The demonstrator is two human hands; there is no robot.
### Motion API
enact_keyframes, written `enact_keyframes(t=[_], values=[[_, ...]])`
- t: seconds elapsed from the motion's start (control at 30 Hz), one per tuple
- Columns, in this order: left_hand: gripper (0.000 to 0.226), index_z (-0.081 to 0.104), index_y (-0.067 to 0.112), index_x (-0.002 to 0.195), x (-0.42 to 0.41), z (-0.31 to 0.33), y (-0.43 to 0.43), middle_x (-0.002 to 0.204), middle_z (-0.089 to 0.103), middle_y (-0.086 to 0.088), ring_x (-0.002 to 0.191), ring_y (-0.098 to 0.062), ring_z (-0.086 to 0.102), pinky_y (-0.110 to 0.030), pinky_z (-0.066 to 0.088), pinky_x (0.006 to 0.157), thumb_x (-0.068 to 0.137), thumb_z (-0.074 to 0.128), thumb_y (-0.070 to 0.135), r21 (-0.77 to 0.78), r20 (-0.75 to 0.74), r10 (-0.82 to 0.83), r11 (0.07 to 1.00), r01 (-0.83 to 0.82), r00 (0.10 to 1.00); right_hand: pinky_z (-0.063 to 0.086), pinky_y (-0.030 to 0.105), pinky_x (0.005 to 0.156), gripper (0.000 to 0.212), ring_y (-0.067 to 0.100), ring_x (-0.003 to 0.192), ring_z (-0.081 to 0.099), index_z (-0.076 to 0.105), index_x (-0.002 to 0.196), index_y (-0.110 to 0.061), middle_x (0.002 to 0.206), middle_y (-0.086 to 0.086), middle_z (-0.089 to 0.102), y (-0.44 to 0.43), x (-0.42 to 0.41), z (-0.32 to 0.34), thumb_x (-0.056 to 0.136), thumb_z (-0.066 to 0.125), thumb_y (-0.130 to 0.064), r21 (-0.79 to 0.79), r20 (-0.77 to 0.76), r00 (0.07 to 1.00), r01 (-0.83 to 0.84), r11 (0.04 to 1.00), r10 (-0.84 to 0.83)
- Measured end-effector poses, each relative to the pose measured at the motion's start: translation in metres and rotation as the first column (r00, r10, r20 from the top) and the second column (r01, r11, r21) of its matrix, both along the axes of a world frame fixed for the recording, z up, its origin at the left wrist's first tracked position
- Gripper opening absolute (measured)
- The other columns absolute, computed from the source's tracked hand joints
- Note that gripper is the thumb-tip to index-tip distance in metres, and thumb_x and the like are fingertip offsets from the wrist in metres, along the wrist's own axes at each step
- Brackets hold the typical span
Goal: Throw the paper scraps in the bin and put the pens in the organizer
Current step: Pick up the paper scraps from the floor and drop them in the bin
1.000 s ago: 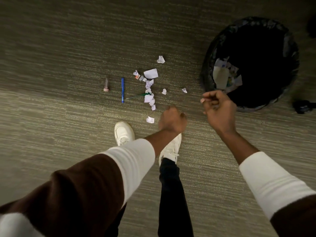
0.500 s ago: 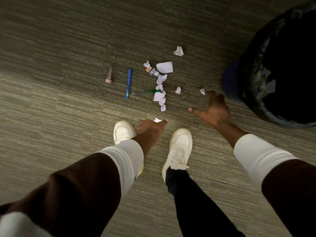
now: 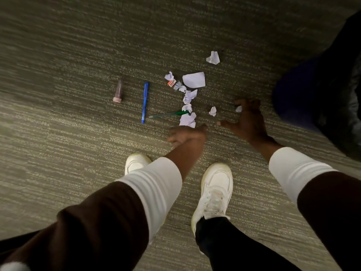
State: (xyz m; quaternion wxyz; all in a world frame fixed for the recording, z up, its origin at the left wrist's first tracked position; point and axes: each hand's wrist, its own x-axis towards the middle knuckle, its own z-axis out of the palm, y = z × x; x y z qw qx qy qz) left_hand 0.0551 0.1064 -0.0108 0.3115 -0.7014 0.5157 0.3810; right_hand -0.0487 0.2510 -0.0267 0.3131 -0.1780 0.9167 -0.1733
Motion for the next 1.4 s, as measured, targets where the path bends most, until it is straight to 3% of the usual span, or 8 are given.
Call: enact_keyframes(t=[0.27,0.43,0.6,0.7,0.9,1.1,1.27,1.4], values=[[0.103,0.026,0.015,0.156,-0.019,-0.006,-0.015,0.160,0.028,-0.024,0.149,-0.038,0.037,-0.046,0.037,0.124,0.081,0.086,0.052,-0.161,-0.048,-0.044,0.986,0.036,0.998,0.054,0.048,0.101,0.077,0.042,0.130,0.051,0.047,0.139,-0.015,0.145,0.022,0.040,-0.044,0.010,0.002,0.080,0.083,-0.050,-0.014,-0.018,0.975,-0.221,0.975,0.221],[0.078,0.040,0.017,0.145,-0.016,-0.012,-0.014,0.153,0.028,-0.025,0.138,-0.042,0.046,-0.047,0.044,0.117,0.085,0.084,0.039,-0.179,-0.117,-0.085,0.982,0.063,0.989,0.056,0.046,0.095,0.052,0.042,0.118,0.060,0.055,0.135,-0.016,0.139,0.020,0.044,-0.066,0.016,0.002,0.091,0.074,-0.035,-0.075,0.007,0.946,-0.324,0.943,0.325],[0.040,0.066,0.012,0.129,-0.003,-0.021,-0.013,0.142,0.057,-0.020,0.137,-0.037,0.048,-0.042,0.042,0.115,0.094,0.075,0.029,-0.303,-0.162,-0.353,0.907,0.294,0.921,0.047,0.048,0.112,0.041,0.042,0.138,0.052,0.060,0.135,-0.007,0.150,0.022,0.049,-0.069,0.020,0.000,0.097,0.066,-0.021,-0.061,-0.022,0.932,-0.363,0.930,0.362],[0.019,0.077,0.013,0.110,0.006,-0.021,-0.015,0.121,0.074,-0.011,0.134,-0.031,0.051,-0.038,0.045,0.113,0.093,0.071,0.019,-0.364,-0.212,-0.486,0.845,0.393,0.848,0.049,0.044,0.109,0.029,0.041,0.130,0.059,0.069,0.121,-0.005,0.141,0.022,0.059,-0.067,0.018,0.003,0.092,0.070,-0.011,-0.082,-0.030,0.948,-0.319,0.944,0.318],[0.015,0.079,0.012,0.100,0.022,-0.016,-0.019,0.122,0.073,-0.010,0.122,-0.025,0.061,-0.028,0.041,0.111,0.091,0.069,0.020,-0.328,-0.243,-0.463,0.866,0.377,0.852,0.053,0.046,0.088,0.022,0.043,0.105,0.064,0.062,0.113,-0.006,0.119,0.020,0.061,-0.063,0.013,0.014,0.092,0.068,-0.013,-0.052,-0.124,0.987,-0.113,0.992,0.106],[0.010,0.079,0.006,0.088,0.033,-0.008,-0.019,0.112,0.070,-0.015,0.097,-0.032,0.069,-0.030,0.053,0.087,0.083,0.070,0.003,-0.367,-0.309,-0.438,0.874,0.318,0.844,0.050,0.045,0.104,0.031,0.044,0.119,0.059,0.064,0.126,-0.010,0.132,0.024,0.055,-0.068,0.001,0.005,0.095,0.069,-0.009,-0.011,-0.117,0.970,-0.217,0.976,0.215],[0.015,0.079,0.008,0.089,0.042,-0.001,-0.029,0.116,0.069,-0.016,0.099,-0.031,0.069,-0.031,0.055,0.094,0.085,0.069,-0.002,-0.361,-0.295,-0.501,0.847,0.391,0.813,0.052,0.045,0.094,0.013,0.043,0.108,0.062,0.070,0.102,-0.007,0.119,0.022,0.060,-0.069,0.002,0.004,0.092,0.064,-0.002,0.025,-0.082,0.934,-0.346,0.938,0.346],[0.017,0.080,0.012,0.097,0.045,0.027,-0.033,0.121,0.066,-0.015,0.101,-0.029,0.070,-0.037,0.059,0.097,0.089,0.069,0.001,-0.350,-0.259,-0.574,0.805,0.479,0.777,0.052,0.037,0.093,0.012,0.037,0.108,0.067,0.077,0.096,-0.009,0.116,0.018,0.071,-0.058,0.021,0.028,0.087,0.071,-0.005,-0.050,-0.003,0.979,-0.205,0.977,0.205]])
